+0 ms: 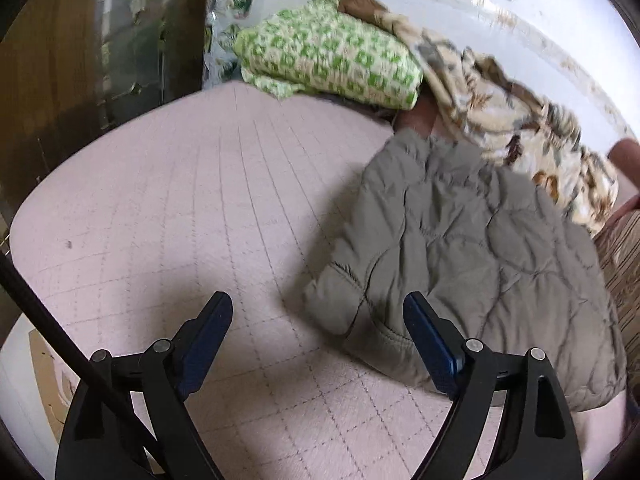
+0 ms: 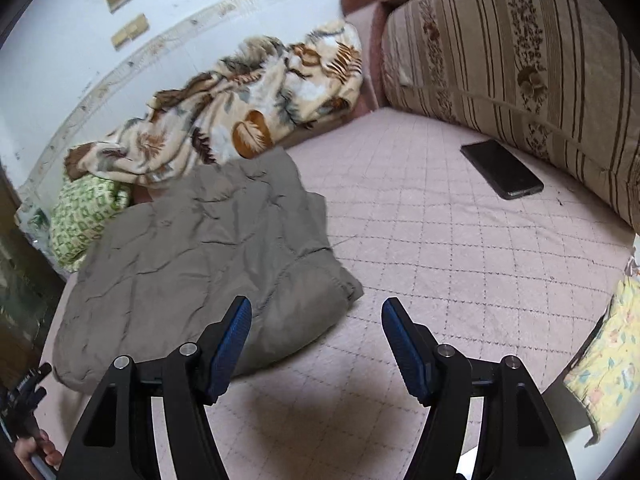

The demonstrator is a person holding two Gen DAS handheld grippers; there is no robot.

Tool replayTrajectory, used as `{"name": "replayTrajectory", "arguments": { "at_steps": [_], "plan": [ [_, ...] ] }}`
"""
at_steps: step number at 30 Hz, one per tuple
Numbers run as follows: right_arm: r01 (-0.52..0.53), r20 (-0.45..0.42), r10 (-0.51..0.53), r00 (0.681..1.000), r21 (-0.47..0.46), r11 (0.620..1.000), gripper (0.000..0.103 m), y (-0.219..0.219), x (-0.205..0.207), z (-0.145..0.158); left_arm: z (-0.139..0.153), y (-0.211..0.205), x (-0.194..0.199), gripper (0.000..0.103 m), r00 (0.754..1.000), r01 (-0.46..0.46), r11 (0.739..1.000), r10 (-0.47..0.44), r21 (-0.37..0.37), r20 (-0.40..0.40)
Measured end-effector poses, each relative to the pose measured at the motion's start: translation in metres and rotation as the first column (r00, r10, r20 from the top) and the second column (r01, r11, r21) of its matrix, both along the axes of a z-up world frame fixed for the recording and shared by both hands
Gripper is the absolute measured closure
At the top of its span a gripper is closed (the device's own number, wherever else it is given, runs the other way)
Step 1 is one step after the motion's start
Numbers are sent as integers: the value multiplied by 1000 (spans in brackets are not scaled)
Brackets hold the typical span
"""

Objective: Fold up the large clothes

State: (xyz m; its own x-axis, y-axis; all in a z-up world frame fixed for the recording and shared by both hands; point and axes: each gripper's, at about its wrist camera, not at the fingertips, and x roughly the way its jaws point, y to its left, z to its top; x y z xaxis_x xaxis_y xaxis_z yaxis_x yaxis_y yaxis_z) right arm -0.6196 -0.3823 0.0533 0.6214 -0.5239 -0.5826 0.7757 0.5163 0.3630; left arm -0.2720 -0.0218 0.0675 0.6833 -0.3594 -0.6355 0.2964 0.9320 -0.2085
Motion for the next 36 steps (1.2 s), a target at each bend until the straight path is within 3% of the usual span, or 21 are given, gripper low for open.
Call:
{"name": "replayTrajectory", "arguments": {
  "at_steps": [7,12,16,18,22,25,28,31,36],
  "plan": [
    [-51,123,56,991,-48,998,31,21,-5,19,21,26,-15,16,997,-12,998,17,-67,72],
    [-149,127,155,980,-55,987,39,27,26,25,22,-1,-23,16,988,67,998,-64,-12,140],
    [-219,53,224,973,-80,972,39,39,66,8,8,-34,-32,16,982,157,988,-155,-7,111],
    [-247,60,249,967,-40,968,39,42,83,-1,7,-54,-43,16,971,177,984,-181,38,154],
    [-232,24,237,971,-137,963,39,54,104,1,4,-91,-58,16,947,229,970,-242,83,211],
    [-229,3,232,973,-146,963,39,53,116,-5,-1,-119,-66,16,923,273,954,-295,122,245],
    [-266,-53,262,964,-112,957,32,51,136,-20,-20,-143,-67,16,911,335,922,-369,195,183],
    [-299,-165,285,944,-67,952,25,49,160,-39,-38,-158,-66,15,912,328,905,-378,269,162],
    [-298,-184,279,943,-87,951,23,50,165,-45,-43,-162,-60,12,914,323,910,-371,261,162]
  ]
}}
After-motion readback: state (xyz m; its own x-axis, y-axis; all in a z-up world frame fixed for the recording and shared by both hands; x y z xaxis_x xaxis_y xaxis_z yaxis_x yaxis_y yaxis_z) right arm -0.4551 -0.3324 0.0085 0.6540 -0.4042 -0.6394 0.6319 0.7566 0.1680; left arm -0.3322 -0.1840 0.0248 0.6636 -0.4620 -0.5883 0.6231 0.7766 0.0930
